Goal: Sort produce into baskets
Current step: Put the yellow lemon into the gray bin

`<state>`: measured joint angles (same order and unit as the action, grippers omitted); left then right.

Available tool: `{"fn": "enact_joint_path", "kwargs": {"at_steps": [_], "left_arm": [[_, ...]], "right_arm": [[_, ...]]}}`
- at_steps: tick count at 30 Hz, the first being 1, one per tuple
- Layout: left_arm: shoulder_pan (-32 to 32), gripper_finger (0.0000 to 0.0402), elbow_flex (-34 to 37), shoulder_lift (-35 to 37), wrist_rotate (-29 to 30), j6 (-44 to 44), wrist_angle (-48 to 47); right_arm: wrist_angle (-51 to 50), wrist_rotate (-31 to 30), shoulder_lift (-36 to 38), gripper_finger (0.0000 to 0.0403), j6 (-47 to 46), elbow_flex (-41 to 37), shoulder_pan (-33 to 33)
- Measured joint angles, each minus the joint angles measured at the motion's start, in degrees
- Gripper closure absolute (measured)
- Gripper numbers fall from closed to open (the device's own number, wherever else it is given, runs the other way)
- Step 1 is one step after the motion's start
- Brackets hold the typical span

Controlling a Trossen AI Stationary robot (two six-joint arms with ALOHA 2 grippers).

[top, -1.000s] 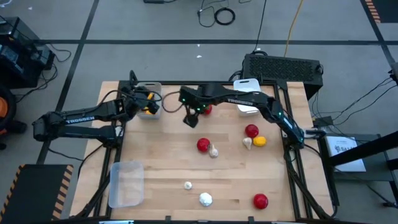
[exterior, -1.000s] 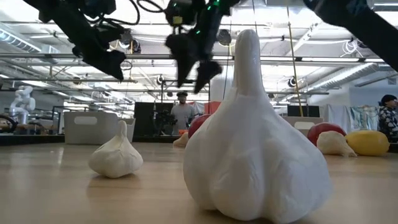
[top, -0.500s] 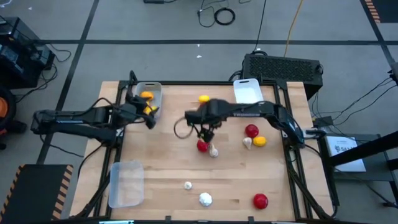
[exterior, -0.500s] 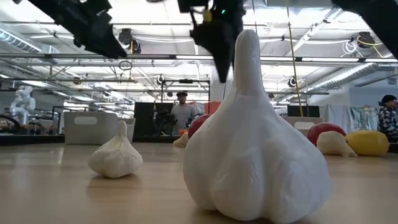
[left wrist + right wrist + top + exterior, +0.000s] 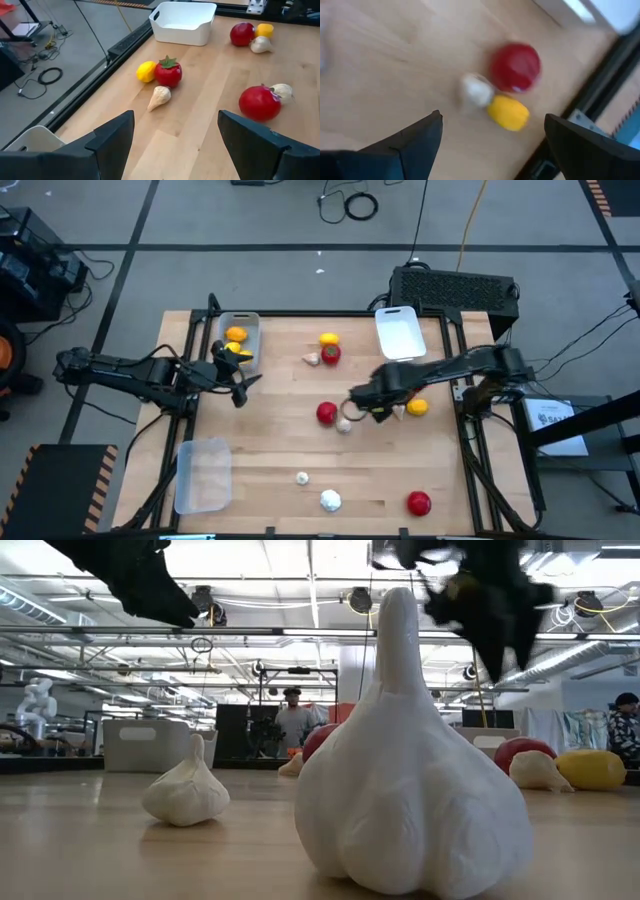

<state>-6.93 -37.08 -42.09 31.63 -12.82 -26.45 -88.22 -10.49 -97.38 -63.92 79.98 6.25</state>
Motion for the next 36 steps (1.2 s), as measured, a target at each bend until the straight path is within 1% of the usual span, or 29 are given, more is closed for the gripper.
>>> {"fn": "enact_joint_path", "kwargs": {"at_steps": [2, 7, 9, 11, 15, 17, 19, 23, 29, 33, 36], "left_arm": [[0.01, 0.0107, 0.0, 0.0, 0.12, -0.17, 0.01], [0.03, 0.0107, 0.0, -0.23, 0.22, -0.33, 0.75], [0.03, 0.0107, 0.0, -0.58, 0.37, -0.33, 1.52], [0.03, 0.0107, 0.0, -1.15, 0.42, -0.33, 2.86], [0.03, 0.0107, 0.0, -2.69, 0.42, -0.35, 4.69], [0.03, 0.0107, 0.0, -3.53, 0.42, -0.35, 5.05], [0.19, 0.0107, 0.0, -4.13, 0.42, -0.33, 5.09], [0.69, 0.0107, 0.0, -5.27, 0.4, -0.15, 5.16], [1.35, 0.0107, 0.0, -5.93, 0.4, 0.02, 4.97], [1.35, 0.0107, 0.0, -5.92, 0.38, 0.11, 4.96], [1.35, 0.0107, 0.0, -5.92, 0.38, 0.13, 4.98]], "right_arm": [[0.96, 0.58, 3.53, 0.0067, -0.29, -5.84, 0.17], [2.86, 3.41, 10.71, 0.0067, 7.3, -16.53, -0.68], [4.59, 3.07, 12.43, 0.0067, 12.2, -19.57, -1.37], [6.5, 2.98, 13.46, 0.0067, 19.66, -22.26, -1.86], [13.75, 3.57, 13.91, 0.0067, 33.04, -26.81, -1.85], [15.85, 5.28, 13.81, 0.0067, 36.44, -28.46, -2.14], [17.21, 6.31, 13.34, 0.0067, 37.44, -29.61, -2.71], [17.67, 6.34, 13.29, 0.0067, 37.13, -30.84, -3.9], [21.13, 6.37, 13.27, 0.0067, 37.93, -32.91, -5.79], [23.6, 8.61, 13.27, 0.0067, 38.2, -34.54, -7.06], [25.2, 9.06, 13.25, 0.0067, 39.08, -35.59, -7.54]]}}
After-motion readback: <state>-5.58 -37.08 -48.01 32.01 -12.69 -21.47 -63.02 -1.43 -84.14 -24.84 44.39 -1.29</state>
